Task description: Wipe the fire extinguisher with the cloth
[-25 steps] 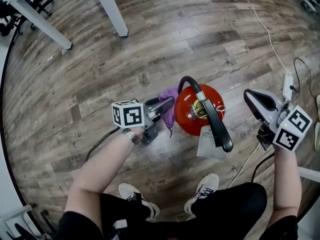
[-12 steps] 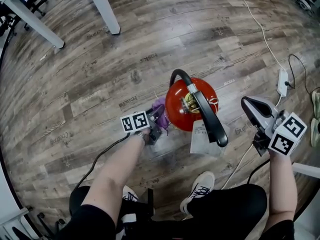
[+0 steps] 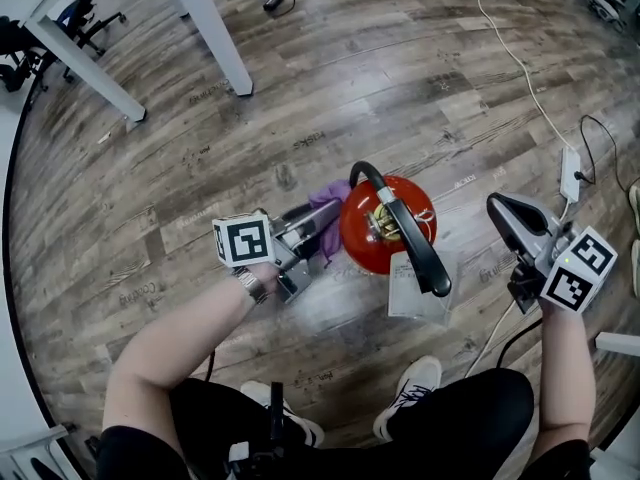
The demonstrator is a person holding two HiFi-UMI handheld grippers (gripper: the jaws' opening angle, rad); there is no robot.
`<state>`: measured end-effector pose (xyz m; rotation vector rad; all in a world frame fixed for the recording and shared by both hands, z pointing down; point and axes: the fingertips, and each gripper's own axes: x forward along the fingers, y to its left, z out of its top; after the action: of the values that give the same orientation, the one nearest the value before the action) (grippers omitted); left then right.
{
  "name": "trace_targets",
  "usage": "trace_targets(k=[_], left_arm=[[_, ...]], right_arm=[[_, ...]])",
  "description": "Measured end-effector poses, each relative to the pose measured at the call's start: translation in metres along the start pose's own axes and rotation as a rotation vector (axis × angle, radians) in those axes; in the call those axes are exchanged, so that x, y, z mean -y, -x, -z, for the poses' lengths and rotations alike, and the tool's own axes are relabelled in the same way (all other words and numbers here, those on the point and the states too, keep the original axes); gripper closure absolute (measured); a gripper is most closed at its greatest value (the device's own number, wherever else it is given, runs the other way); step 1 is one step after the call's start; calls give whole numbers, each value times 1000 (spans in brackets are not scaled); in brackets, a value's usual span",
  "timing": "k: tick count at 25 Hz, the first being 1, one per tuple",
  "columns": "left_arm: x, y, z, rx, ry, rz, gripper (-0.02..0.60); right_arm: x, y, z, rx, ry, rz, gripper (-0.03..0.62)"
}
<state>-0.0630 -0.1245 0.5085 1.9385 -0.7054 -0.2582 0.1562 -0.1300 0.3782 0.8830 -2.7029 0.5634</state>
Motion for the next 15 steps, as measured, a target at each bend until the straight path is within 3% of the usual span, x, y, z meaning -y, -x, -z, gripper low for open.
trace_targets(k=[2, 5, 8, 11, 15], left_arm=[[53, 3, -30, 36, -16, 101, 471], [126, 8, -64, 67, -128, 240, 471], [184, 12, -72, 134, -172, 381, 471], [204, 16, -63, 245, -173, 421, 471], [181, 37, -49, 444, -92, 371, 469]], right_arm=[[0, -2, -8, 15, 3, -3, 589], [-1, -5, -17, 31, 14, -11, 589], [0, -8, -17, 37, 18, -20, 589], [3, -11, -8, 32, 2, -23, 589], [5, -15, 4, 22, -18, -33, 589]])
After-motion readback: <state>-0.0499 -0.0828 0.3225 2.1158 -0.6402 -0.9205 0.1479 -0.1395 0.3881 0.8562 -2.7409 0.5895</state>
